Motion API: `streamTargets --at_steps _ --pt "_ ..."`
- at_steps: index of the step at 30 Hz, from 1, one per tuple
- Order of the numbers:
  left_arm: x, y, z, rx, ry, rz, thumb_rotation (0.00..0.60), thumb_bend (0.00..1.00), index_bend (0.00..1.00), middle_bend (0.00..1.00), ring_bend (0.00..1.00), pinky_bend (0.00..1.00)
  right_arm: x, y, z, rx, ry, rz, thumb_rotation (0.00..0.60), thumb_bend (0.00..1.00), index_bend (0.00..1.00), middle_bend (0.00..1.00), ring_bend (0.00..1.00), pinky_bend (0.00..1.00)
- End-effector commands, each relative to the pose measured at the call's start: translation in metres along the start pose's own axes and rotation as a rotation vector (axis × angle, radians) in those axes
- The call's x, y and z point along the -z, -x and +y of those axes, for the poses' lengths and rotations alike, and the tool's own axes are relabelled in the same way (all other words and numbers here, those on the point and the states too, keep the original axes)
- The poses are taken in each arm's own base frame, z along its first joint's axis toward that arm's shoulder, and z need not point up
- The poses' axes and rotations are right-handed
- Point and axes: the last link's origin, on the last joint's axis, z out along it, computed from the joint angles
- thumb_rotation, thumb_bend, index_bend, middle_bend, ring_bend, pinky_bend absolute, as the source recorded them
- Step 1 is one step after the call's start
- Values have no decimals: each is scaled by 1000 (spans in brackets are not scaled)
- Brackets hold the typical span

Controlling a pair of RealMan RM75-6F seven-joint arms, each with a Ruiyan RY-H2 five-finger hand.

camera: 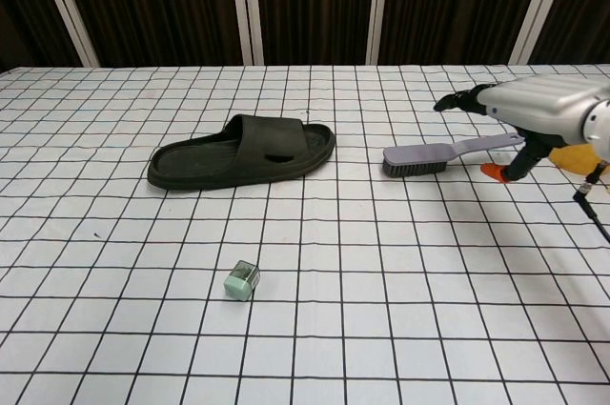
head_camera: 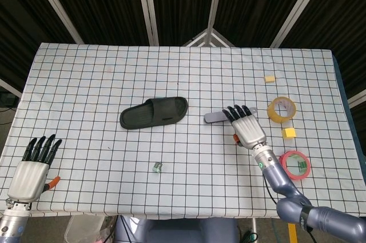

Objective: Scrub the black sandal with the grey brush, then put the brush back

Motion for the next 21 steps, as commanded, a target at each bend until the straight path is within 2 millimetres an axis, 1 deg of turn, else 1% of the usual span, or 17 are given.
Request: streamTargets --at_steps 1,9,13,17,21 --pt "-3 1 -2 -3 -13 -6 600 125 0 0 0 19 -18 2 -6 3 -19 -30 600 468 79 105 52 103" --pt "-9 3 -6 -4 -47 -18 600 125 0 0 0 19 -44 5 -12 14 -43 -65 600 468 115 128 73 115" --pt "-14 4 -11 -1 -75 -24 600 125 0 0 0 19 -61 3 -24 15 -68 -72 600 468 135 141 88 127" --pt "-16 3 -13 3 -85 -27 600 125 0 0 0 19 -70 1 -31 41 -83 -65 600 468 158 156 99 137" --pt "-17 3 -14 5 -90 -26 600 125 0 0 0 19 -76 2 -35 61 -90 -68 600 468 205 174 112 141"
